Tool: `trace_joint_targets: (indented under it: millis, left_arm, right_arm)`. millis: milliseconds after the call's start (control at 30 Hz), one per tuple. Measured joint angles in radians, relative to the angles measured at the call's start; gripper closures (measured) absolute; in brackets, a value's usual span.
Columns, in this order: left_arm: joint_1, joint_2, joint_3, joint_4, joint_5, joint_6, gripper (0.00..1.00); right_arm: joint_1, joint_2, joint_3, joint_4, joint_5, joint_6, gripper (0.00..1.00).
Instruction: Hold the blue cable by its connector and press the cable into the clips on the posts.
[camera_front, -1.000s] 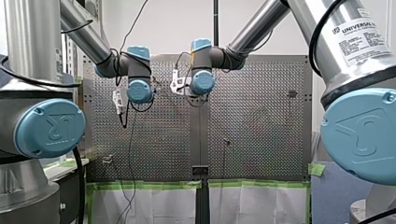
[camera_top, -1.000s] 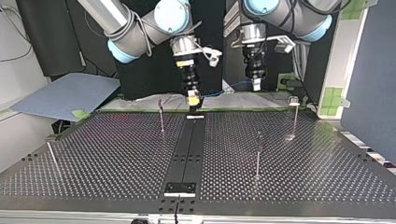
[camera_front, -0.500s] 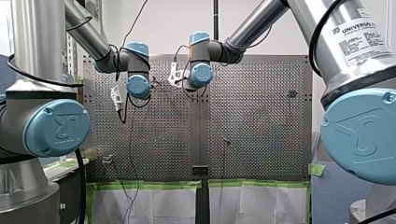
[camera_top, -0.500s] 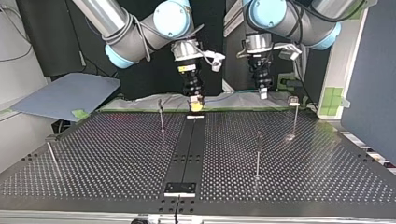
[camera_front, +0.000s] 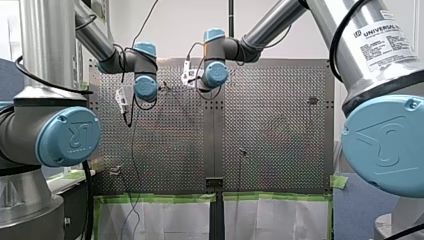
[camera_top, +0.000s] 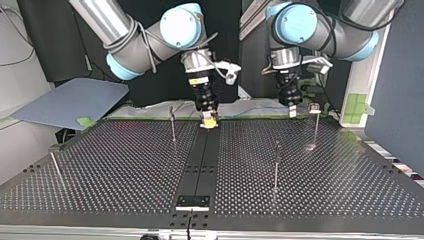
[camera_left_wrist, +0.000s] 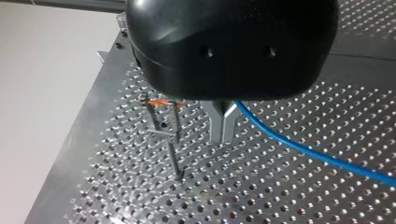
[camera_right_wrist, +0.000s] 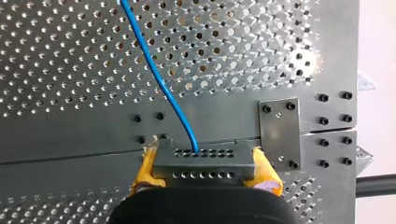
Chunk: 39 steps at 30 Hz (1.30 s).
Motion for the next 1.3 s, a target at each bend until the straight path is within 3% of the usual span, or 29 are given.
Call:
trace_joint_targets:
  millis: [333, 600, 900, 1300]
  left_arm:
    - [0.013, 0.0, 0.036, -0.006, 0.016, -0.006, 1.0]
    - [0.033, -0.001, 0.048, -0.001, 0.041, -0.013, 1.0]
    - [0.055, -0.005, 0.075, 0.0, 0.052, -0.015, 1.0]
    - [0.076, -0.039, 0.098, -0.001, 0.07, -0.016, 1.0]
  right_arm:
    - [-0.009, 0.038, -0.055, 0.033, -0.024, 0.011, 1.0]
    - [-0.018, 0.067, -0.111, 0.052, -0.044, 0.037, 1.0]
    - [-0.033, 0.108, -0.176, 0.086, -0.058, 0.041, 1.0]
    - [-0.047, 0.124, -0.208, 0.089, -0.085, 0.049, 1.0]
